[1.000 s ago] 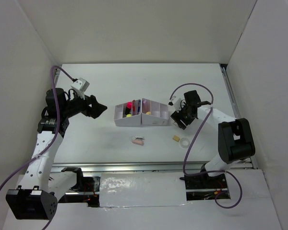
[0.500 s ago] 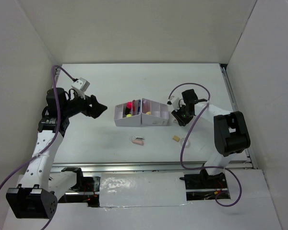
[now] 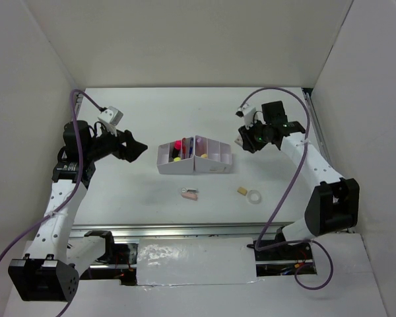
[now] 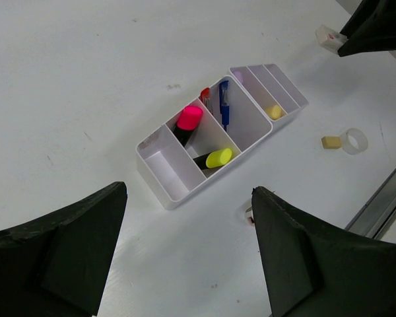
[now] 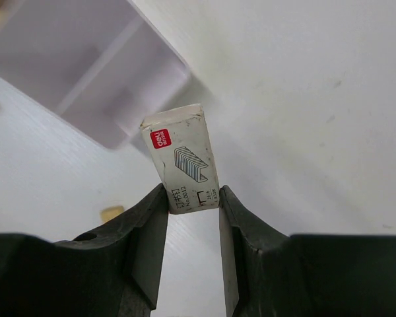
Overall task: Sort the stationery into containers
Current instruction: Pick up the stapler from the storage box, then place the stapler in the storage box.
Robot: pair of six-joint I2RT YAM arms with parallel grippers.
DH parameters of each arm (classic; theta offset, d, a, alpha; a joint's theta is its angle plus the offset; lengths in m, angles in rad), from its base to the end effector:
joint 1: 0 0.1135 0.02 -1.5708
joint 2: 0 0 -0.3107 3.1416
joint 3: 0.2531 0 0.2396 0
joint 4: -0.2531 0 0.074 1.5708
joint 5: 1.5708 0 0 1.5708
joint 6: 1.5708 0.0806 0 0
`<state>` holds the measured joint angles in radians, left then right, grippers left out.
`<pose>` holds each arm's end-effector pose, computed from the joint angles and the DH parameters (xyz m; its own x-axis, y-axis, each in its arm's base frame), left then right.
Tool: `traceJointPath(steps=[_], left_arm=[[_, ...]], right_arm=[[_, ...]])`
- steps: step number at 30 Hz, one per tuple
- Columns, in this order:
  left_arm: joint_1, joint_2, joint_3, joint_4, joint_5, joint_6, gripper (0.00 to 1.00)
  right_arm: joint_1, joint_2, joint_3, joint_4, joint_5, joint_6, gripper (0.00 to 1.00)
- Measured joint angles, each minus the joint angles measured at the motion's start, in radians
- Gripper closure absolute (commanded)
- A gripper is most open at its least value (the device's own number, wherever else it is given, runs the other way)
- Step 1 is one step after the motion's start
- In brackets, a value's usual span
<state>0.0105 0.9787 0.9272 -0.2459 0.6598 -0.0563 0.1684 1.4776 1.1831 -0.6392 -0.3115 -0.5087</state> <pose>0.2135 -0.0472 0.3789 -0.3251 -0.0479 -0.9445 0.5603 0.7948 -0.2331 0.3115 0.0780 0.2918 -0.5269 -0.5598 -0.6395 -0.6823 0.7273 -0.0746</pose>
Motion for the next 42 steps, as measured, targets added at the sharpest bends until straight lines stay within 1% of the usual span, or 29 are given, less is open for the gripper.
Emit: traceJointPath(steps=[5,10,26,33,42], left_arm=[[0.000,0.000,0.000,0.001,0.000,0.000,0.11],[0.000,0.000,0.000,0.000,0.000,0.000,0.11],[0.000,0.020,0.000,0.012,0.001,-0.001,0.10],[0.000,0.021,0.000,0.012,0.001,0.001,0.10],[-0.008,0.032,0.000,0.012,0.000,0.003,0.10]], right_arm=[[0.121,-0.014,0.048,0.003,-0.039,0.079,0.86],[0.195,0.026,0.048,0.003,-0.045,0.135,0.86],[0.253,0.125,0.083,0.003,-0.020,0.201,0.85],[0.254,0.181,0.122,0.002,-0.018,0.221,0.83],[0.255,0.199,0.145,0.000,-0.018,0.235,0.81]])
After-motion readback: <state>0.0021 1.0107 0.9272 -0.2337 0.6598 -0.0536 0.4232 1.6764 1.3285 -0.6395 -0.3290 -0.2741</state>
